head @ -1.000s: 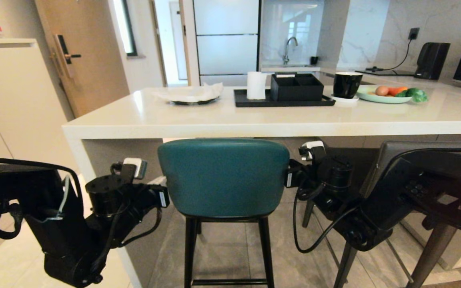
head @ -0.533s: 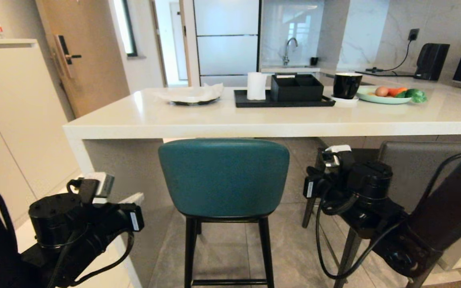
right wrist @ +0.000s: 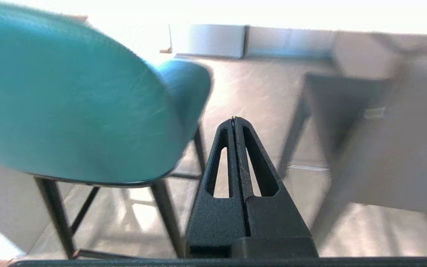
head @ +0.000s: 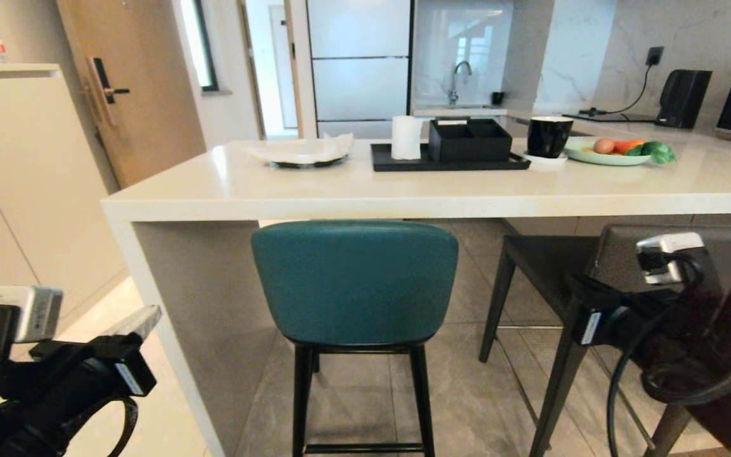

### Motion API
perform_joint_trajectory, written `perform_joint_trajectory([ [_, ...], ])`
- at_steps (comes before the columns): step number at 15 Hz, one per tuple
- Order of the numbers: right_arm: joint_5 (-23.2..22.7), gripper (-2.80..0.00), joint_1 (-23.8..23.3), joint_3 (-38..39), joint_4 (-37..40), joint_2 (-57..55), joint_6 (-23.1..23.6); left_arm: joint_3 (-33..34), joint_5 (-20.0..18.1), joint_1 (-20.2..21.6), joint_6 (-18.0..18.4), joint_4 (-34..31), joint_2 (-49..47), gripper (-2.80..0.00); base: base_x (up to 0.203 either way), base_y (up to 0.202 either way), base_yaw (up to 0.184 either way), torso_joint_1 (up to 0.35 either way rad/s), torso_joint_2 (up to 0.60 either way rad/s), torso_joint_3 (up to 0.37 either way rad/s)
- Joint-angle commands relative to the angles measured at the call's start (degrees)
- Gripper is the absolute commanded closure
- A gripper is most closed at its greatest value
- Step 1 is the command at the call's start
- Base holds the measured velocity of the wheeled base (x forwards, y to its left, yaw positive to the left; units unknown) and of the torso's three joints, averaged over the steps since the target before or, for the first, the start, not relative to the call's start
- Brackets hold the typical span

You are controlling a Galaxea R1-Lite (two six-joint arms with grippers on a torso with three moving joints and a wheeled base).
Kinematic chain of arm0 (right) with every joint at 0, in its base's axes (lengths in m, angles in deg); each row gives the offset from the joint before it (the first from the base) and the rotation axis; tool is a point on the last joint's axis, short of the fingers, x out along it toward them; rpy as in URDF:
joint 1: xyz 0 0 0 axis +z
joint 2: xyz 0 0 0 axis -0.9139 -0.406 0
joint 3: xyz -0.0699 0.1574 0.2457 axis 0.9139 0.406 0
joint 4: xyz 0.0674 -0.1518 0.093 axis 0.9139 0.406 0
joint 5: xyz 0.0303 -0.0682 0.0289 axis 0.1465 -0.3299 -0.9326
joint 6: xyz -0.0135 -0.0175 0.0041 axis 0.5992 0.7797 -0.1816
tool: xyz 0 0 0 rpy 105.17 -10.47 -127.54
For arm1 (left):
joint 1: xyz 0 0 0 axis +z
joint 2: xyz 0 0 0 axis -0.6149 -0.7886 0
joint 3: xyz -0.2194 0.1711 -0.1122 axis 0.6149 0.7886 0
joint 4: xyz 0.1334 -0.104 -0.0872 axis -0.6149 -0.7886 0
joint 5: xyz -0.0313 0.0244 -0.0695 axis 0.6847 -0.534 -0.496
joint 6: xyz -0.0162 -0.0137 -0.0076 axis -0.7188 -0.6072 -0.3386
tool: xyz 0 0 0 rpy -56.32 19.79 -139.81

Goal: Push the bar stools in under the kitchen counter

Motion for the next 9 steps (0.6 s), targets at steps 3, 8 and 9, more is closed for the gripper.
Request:
perform_joint_trajectory([
  [3,1.1,0.0,-5.1,2.9,13.5,26.5,2.8,-3.9,0.8,-0.2,0.2,-25.0,29.4,0.0,0.0,0.0,0.0,0.0,0.0,0.0],
  [8,1.1,0.0,-14.1,2.0,34.6,47.0,3.8,-10.4,1.0,7.1,0.4,-55.0,54.6,0.0,0.0,0.0,0.0,0.0,0.0,0.0],
  [9,1.1,0.0,-15.9,1.4,37.7,49.4,3.9,-11.1,1.0,8.9,0.6,-58.5,57.9,0.0,0.0,0.0,0.0,0.0,0.0,0.0],
])
